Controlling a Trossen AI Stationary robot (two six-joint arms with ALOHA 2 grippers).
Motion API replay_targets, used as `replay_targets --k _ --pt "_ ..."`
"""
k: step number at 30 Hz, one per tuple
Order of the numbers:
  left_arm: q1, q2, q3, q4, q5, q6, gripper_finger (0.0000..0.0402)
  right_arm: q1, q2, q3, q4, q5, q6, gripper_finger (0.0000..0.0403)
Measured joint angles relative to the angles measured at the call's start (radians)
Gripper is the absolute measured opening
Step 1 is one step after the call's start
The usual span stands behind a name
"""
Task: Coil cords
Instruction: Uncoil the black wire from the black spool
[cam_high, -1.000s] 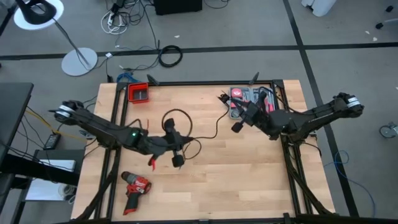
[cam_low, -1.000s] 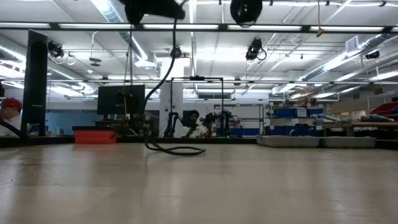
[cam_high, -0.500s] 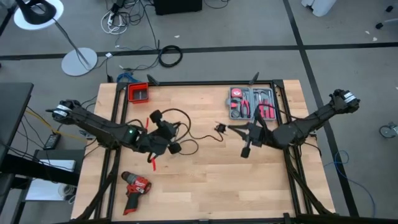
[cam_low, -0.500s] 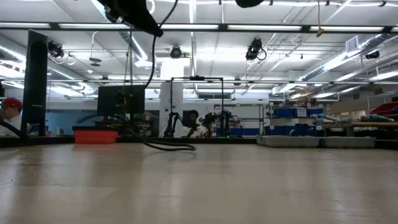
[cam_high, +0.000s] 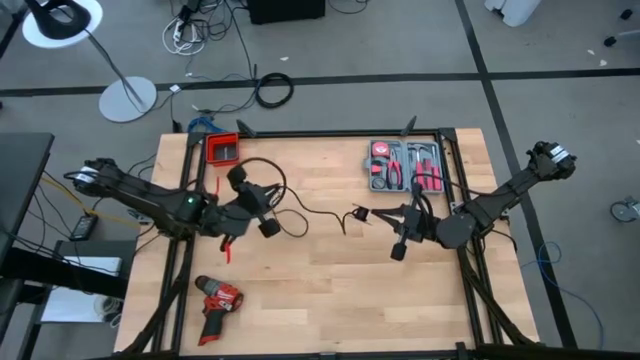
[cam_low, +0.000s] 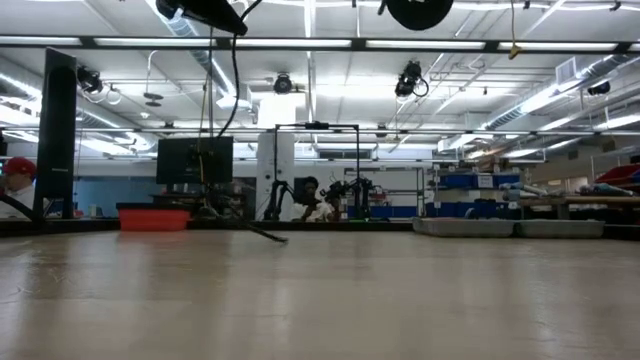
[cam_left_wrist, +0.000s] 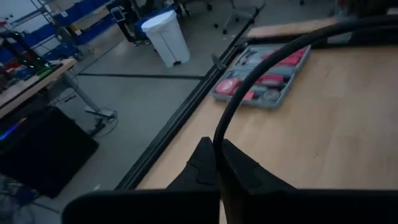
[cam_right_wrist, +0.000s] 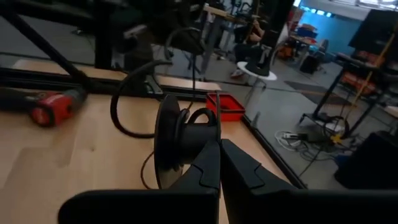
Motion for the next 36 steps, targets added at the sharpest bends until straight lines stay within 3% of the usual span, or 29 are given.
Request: replay_targets --k 6,14,19,28,36 --pt "-0.001 -0.003 0.095 -0.045 -0.024 0.052 0.0 0.007 0.0 0.0 -0.144 -0.061 0.003 0.0" --pt "-0.001 -0.003 0.238 -0.035 -0.028 0.165 0.0 -0.005 0.0 0.0 -0.314 -0.047 0.046 0.0" --pt "-0.001 0.001 0.259 0.019 0.034 0.175 0.0 -0.051 0.0 0.0 -0.376 0.055 0.05 0.0" --pt "-0.001 0.108 0.259 0.138 0.176 0.182 0.0 -0.192 0.0 0.0 -0.364 0.372 0.032 0.0" --pt "-0.001 0.233 0.259 0.235 0.325 0.173 0.0 -0.27 0.0 0.0 -0.167 0.422 -0.146 0.0"
